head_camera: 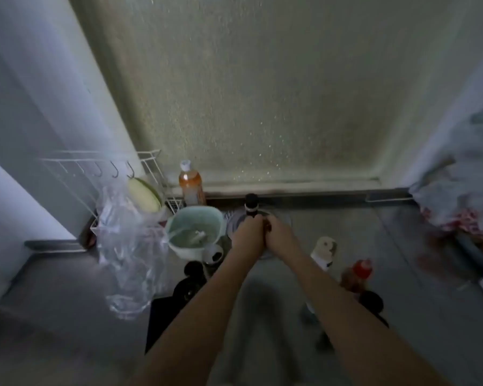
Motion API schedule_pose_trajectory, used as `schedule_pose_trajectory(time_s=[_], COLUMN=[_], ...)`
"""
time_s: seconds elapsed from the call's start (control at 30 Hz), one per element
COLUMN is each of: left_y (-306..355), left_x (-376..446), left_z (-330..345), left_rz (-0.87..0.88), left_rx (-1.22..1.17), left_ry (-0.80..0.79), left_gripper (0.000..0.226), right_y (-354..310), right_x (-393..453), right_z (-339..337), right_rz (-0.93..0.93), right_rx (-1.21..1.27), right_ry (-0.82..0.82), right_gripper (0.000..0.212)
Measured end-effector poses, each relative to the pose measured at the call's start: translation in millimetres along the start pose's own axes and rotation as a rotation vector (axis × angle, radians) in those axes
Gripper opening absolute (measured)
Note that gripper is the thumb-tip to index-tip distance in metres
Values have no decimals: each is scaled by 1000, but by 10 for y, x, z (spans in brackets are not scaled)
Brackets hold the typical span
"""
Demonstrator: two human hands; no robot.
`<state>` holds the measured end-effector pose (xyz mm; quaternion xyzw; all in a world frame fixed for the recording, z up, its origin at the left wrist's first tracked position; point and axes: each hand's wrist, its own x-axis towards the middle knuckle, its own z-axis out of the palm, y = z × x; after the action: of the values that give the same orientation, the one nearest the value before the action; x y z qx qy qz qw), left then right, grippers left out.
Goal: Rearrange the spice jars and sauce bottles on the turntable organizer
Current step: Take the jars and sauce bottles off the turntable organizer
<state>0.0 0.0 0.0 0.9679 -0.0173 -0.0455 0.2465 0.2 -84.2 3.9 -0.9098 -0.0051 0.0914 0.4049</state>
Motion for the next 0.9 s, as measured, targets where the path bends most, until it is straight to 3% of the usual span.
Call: schedule_pose_trajectory(time_s=[0.1,0.23,0.47,0.63,0.8,0.9], left_y=[-209,-521,-839,-887,-837,-976], left_x=[-55,-81,-72,-277,-1067,-1530], left_z=[385,842,1346,1482,1425,1426], left_rz=[-12,40,183,269,378,413], left_rx=[-44,-93,-250,-208,-266,-209], left_ry=[-9,180,482,511,473,483], left_gripper=[19,22,20,13,48,52], right_y=[326,671,1091,1162,1148,1161], right_x=[5,41,190,-39,-503,-785], right_z=[318,703,1088,1180,1157,1184], right_rz=[26,-27,-309,-366,-381,-343], right_rx=[122,222,15,-49,-81,-168], right_ry=[43,87,288,387,335,345], right_gripper=[17,22,17,20,15,14])
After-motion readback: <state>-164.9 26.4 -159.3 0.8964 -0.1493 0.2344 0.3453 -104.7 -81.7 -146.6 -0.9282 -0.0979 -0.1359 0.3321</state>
